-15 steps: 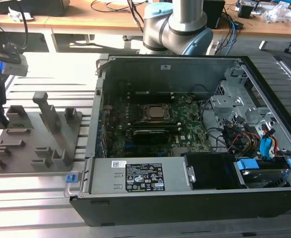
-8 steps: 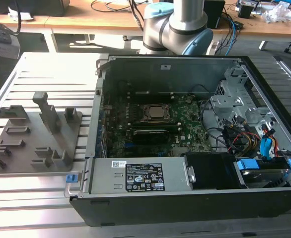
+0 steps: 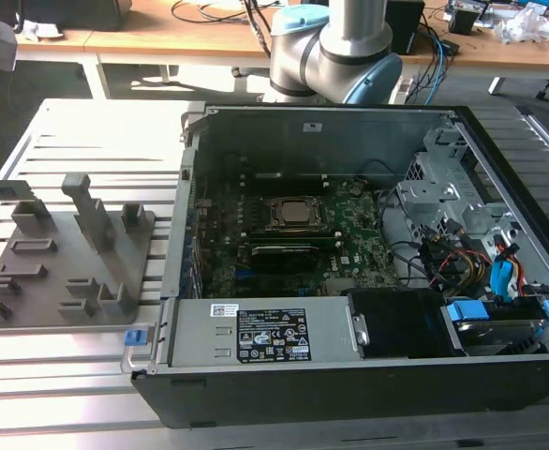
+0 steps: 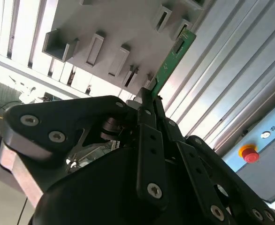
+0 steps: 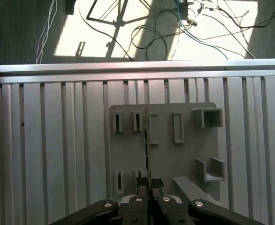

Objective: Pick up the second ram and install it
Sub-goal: 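Pick up the second ram and move it above second insertion slot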

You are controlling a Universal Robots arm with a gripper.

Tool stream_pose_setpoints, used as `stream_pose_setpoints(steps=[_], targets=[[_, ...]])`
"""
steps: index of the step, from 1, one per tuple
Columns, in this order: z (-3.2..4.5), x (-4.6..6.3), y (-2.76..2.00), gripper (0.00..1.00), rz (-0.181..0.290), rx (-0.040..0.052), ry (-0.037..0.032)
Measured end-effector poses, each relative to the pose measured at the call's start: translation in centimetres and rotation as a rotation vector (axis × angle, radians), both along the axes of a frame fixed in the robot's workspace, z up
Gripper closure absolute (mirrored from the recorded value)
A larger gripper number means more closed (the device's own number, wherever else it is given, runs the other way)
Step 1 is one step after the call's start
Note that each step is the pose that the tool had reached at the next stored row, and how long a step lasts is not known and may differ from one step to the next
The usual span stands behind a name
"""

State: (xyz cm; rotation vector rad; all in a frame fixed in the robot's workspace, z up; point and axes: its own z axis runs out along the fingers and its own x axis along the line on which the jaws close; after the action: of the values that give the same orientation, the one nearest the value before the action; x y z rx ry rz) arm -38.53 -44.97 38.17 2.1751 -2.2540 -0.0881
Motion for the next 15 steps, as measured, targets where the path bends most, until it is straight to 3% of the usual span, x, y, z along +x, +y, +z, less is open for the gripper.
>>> stream_pose_setpoints(steps=[5,11,15], targets=[[1.84,0.0,0.0,0.86,0.0,0.0,0.0],[5.53,0.0,0.0,0.86,0.0,0.0,0.0],[7.02,0.0,0.0,0.86,0.0,0.0001,-0.0001]])
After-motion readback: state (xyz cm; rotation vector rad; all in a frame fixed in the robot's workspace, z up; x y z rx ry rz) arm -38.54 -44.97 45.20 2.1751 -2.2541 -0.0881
